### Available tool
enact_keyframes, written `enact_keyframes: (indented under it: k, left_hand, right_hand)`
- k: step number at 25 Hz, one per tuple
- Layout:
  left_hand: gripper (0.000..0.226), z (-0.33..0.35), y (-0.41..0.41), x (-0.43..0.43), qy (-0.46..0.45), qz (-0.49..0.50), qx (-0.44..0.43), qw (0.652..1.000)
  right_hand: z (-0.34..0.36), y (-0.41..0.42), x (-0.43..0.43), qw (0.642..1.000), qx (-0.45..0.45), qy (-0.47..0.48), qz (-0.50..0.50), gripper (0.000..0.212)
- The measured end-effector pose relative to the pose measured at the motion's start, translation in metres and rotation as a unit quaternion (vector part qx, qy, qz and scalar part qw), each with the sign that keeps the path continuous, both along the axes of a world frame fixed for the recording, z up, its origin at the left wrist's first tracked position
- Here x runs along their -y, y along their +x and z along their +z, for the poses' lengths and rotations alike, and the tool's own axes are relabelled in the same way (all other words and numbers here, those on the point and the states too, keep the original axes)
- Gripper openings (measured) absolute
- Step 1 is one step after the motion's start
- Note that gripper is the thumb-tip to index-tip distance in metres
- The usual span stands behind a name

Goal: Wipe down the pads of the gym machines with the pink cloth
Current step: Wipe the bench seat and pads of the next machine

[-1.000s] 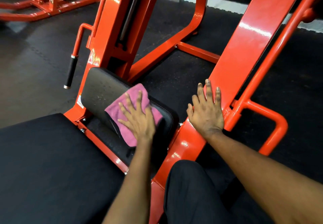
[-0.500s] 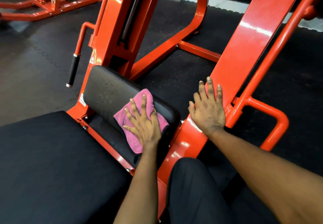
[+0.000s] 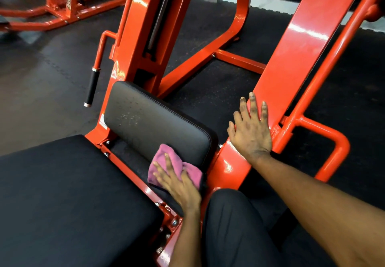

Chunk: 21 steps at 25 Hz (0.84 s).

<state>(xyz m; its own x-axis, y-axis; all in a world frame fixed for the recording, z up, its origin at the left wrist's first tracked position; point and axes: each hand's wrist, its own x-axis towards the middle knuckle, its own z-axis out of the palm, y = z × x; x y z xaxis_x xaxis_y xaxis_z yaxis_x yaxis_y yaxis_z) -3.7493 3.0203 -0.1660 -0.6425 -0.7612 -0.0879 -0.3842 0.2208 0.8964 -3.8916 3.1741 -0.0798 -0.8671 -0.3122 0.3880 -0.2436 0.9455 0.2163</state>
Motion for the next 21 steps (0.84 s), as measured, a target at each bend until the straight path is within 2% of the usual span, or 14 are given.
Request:
enact_keyframes:
  k: [3, 6, 8, 10, 11, 12, 14, 16, 17, 21]
  left_hand:
    - [0.065, 0.019, -0.024, 0.005, -0.029, -0.027, 0.026, 0.999]
    - [0.058, 0.044, -0.082, 0.064, -0.064, -0.048, 0.046, 0.996]
    - [0.062, 0.049, -0.109, 0.113, -0.091, -0.043, 0.036, 0.994]
    - [0.067, 0.039, -0.118, 0.154, -0.113, -0.022, 0.049, 0.992]
    - [0.071, 0.03, -0.117, 0.166, -0.11, -0.002, 0.066, 0.992]
    - [0.073, 0.02, -0.113, 0.17, -0.092, 0.023, 0.084, 0.992]
    - [0.076, 0.007, -0.094, 0.155, -0.024, 0.054, 0.093, 0.994]
    - [0.077, 0.004, -0.068, 0.115, 0.015, 0.041, 0.057, 0.997]
    - [0.079, 0.004, -0.056, 0.095, 0.005, 0.022, 0.048, 0.999]
    - [0.078, 0.009, -0.061, 0.077, -0.048, -0.007, 0.106, 0.993]
  right_hand:
    - [0.0, 0.005, 0.011, 0.998, -0.002, -0.055, -0.037, 0.035]
    - [0.002, -0.003, 0.059, 0.975, -0.002, -0.221, -0.034, 0.036]
    - [0.008, -0.016, 0.098, 0.954, 0.112, -0.279, 0.015, 0.049]
    - [0.013, -0.024, 0.13, 0.928, 0.279, -0.244, 0.036, 0.058]
    - [0.011, -0.026, 0.14, 0.919, 0.331, -0.215, 0.027, 0.062]
    - [0.008, -0.027, 0.145, 0.921, 0.341, -0.188, 0.016, 0.065]
    - [0.003, -0.026, 0.148, 0.946, 0.287, -0.152, 0.003, 0.067]
    - [0.001, -0.022, 0.147, 0.965, 0.227, -0.13, 0.006, 0.067]
    - [0.002, -0.02, 0.147, 0.965, 0.224, -0.134, 0.005, 0.067]
    - [0.011, -0.025, 0.152, 0.929, 0.336, -0.152, -0.033, 0.07]
